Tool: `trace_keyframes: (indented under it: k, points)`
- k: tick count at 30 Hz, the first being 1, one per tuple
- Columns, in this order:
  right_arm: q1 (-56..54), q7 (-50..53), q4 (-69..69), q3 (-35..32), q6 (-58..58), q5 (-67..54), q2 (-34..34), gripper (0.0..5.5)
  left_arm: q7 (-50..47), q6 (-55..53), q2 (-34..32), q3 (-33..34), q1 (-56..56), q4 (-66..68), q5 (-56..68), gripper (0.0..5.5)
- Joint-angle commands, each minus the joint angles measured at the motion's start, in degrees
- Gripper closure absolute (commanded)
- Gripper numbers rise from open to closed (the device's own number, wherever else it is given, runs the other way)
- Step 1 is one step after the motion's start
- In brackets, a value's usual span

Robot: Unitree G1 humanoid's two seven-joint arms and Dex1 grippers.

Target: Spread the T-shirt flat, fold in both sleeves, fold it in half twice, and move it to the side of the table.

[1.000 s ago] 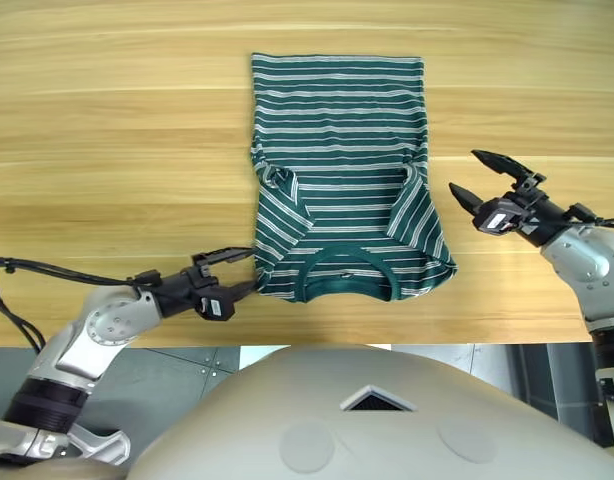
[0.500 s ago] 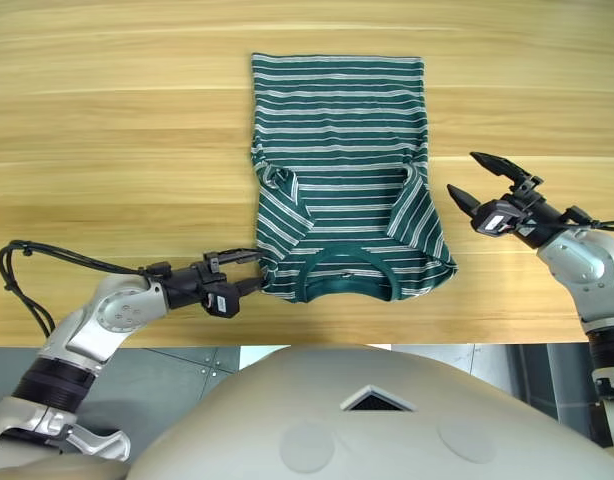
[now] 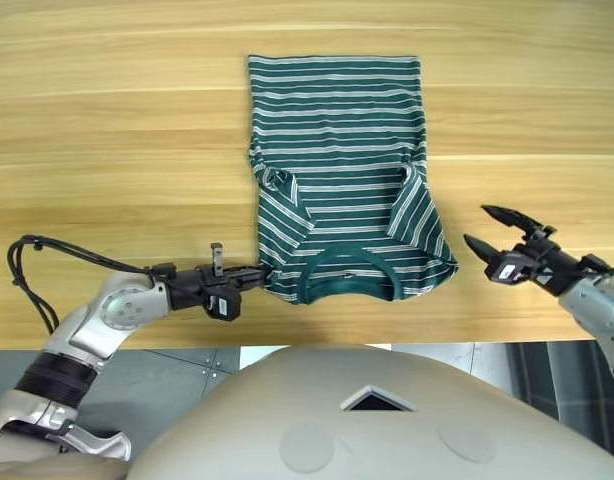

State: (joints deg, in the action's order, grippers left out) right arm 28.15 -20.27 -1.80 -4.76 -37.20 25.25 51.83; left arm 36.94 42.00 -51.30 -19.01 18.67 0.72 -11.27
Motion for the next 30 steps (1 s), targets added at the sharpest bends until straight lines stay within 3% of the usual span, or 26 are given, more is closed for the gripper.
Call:
trace_keyframes:
  k: [1,12,23,30]
  points:
    - [2.21,-0.87,4.54,0.02,1.18,1.6,-0.22,2.46,-0.86,-2.64,0.7,1.61,0.7,2.18,-0.82,5.49]
    - [2.31,-2.93,8.12,5.63,0.53,3.8,-0.96,2.46,-0.56,-3.56,3.52,1.02,-0.09,0.12,-1.51,5.49]
    - [0.33,-4.77,8.4,6.87,-1.35,3.6,1.07,2.46,-0.15,-3.82,3.82,1.37,-1.13,1.15,-2.03,5.49]
    - [-2.09,-7.89,9.26,9.45,-2.93,3.23,2.76,3.62,0.08,-3.59,4.24,1.21,-1.34,1.46,-2.1,5.5]
